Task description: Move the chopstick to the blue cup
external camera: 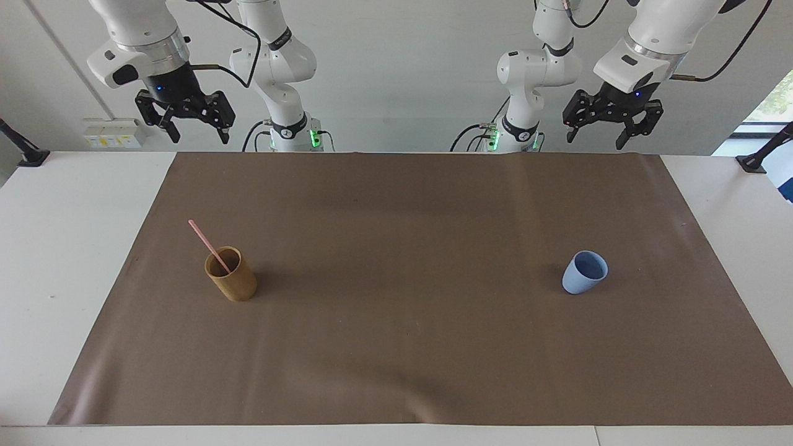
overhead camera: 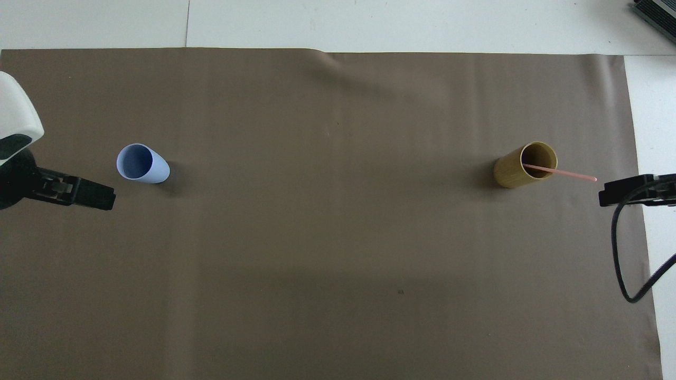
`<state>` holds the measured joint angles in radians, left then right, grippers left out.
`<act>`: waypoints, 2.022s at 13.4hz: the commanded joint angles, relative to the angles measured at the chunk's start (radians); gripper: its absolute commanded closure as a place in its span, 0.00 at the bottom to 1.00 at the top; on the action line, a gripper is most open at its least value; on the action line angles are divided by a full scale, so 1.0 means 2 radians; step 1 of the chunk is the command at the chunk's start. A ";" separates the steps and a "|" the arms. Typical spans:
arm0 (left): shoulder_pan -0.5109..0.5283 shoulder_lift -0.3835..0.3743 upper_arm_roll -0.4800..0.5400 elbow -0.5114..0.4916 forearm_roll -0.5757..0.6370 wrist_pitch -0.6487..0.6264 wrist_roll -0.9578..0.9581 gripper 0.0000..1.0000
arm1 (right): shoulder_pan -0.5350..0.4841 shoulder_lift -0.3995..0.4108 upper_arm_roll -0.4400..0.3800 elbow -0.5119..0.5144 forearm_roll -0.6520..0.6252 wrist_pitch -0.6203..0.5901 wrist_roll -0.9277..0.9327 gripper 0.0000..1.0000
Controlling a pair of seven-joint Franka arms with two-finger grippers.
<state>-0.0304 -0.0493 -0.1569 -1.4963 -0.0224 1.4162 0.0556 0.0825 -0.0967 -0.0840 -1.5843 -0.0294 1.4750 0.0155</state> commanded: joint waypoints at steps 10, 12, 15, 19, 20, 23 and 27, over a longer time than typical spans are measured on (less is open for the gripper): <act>0.007 -0.011 -0.001 -0.014 0.002 0.007 0.000 0.00 | -0.017 -0.008 0.003 -0.009 0.003 -0.005 -0.067 0.00; 0.016 -0.011 -0.001 -0.014 0.002 0.011 0.000 0.00 | -0.020 -0.008 0.002 -0.010 0.004 -0.005 -0.081 0.00; 0.021 -0.009 -0.001 -0.016 0.002 0.037 0.000 0.00 | -0.021 -0.010 0.002 -0.013 0.003 -0.004 -0.097 0.00; 0.043 -0.003 0.001 -0.059 0.002 0.134 -0.001 0.00 | -0.026 -0.015 0.002 -0.021 0.002 0.001 -0.168 0.00; 0.050 0.000 0.001 -0.073 0.002 0.151 -0.001 0.00 | -0.027 -0.015 0.002 -0.023 0.001 0.002 -0.195 0.00; 0.064 0.031 0.002 -0.097 0.004 0.204 -0.002 0.00 | -0.028 -0.015 0.002 -0.025 -0.022 0.002 -0.278 0.00; 0.089 0.062 0.002 -0.155 0.007 0.302 0.001 0.00 | -0.022 -0.014 0.003 -0.061 -0.063 0.055 -0.409 0.00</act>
<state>0.1196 0.0641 -0.1434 -1.7431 -0.0218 1.9342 0.0556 0.0355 -0.1001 -0.0846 -1.6333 -0.1139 1.5141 -0.6939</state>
